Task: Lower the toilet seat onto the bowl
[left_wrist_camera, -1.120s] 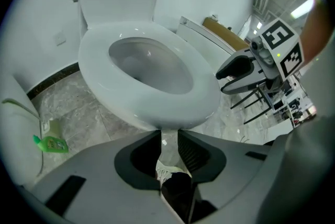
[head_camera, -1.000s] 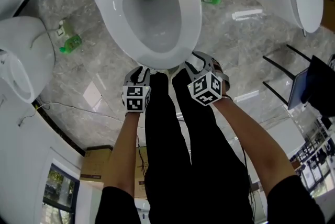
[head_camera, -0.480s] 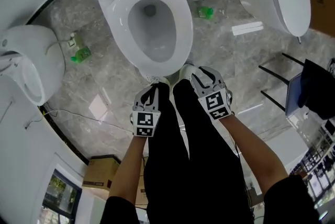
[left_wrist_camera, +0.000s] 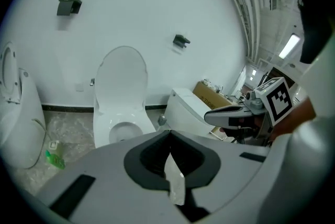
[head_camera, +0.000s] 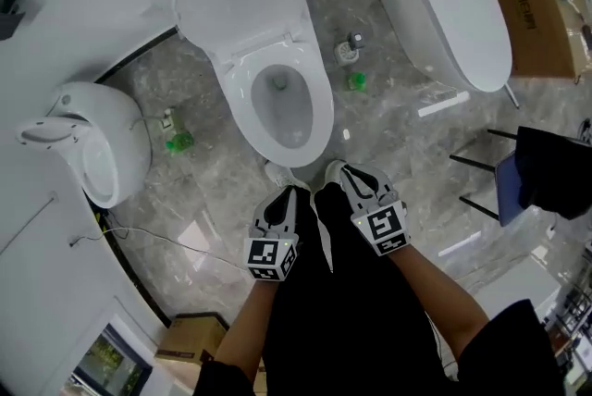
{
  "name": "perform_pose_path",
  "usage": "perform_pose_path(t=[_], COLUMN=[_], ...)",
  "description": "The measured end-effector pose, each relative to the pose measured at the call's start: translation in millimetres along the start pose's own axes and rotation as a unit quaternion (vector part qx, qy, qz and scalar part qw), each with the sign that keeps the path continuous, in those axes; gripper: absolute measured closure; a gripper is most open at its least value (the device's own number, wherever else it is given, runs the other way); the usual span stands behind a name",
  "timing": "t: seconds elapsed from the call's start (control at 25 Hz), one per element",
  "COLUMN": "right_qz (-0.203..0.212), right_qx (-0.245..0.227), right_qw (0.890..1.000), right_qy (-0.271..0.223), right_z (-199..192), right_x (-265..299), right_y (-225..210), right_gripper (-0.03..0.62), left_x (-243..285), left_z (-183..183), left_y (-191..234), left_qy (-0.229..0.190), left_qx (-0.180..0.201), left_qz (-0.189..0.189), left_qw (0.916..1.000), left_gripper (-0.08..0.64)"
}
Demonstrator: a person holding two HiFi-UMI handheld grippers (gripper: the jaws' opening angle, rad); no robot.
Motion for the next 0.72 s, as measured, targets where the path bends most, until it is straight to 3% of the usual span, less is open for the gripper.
perform_pose_path(t=[0.2, 0.36, 0.44, 0.56, 0.72], right_qz=[0.003, 0.029, 0.029, 0.013, -0.011], right_qx=[-0.055, -0.076, -0.079, -0.092, -0.070], right_qw=[0.996, 0.992, 0.991, 0.986, 0.981], right_qy=[-0.065, -0.092, -0.108, -0.136, -0.181], right_z=[61.7, 93.6, 103.9, 120.7, 136.4], right_x=[-61.2, -99.3, -122.0, -152.0, -186.5], right_y=[30.4, 56.8, 70.7, 95.4, 124.8], right_gripper=[0.549, 0.551, 0.551, 0.549, 0.549], left_x=[-57.5, -93.1, -109.6, -133.5, -175.4], left_z=[56.7, 85.6, 100.8, 127.6, 150.2], left_y=[-16.9, -40.9, -61.1, -82.7, -88.5], left_qy=[-0.060, -0.092, -0.114, -0.155, -0.185], left_qx=[-0.014, -0.034, -0.013, 0.050, 0.037], left_qz=[-0.005, -0.009, -0.019, -0.044, -0.046], left_qw=[0.9981, 0.9951, 0.9932, 0.9857, 0.9810], left_gripper=[0.545, 0.545, 0.545, 0.545, 0.545])
Point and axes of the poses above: the fingertips, and each gripper's own axes: x forward along the fingers, y to its left, z out of its top, the point moved 9 cm from there along -x, backward along the fingers, and after that the axes turned 11 degrees about z, right-handed, at the moved point
